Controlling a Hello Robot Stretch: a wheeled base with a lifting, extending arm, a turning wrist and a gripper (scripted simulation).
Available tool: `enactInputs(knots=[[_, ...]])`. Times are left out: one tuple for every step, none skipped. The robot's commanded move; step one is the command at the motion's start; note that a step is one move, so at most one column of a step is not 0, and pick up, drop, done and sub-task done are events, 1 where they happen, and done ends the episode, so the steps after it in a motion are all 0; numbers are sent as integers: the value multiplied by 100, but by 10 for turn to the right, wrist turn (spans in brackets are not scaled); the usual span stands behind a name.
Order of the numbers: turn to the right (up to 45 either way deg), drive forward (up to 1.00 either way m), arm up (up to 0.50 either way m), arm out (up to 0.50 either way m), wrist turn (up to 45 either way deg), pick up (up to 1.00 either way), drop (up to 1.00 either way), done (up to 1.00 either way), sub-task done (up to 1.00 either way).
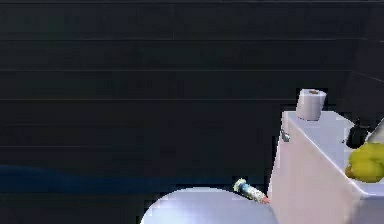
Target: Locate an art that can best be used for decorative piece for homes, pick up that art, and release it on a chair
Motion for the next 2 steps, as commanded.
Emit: enactInputs(knots=[[-450,0,0,0,0,0,0,0,0],[-450,0,0,0,0,0,0,0,0]])
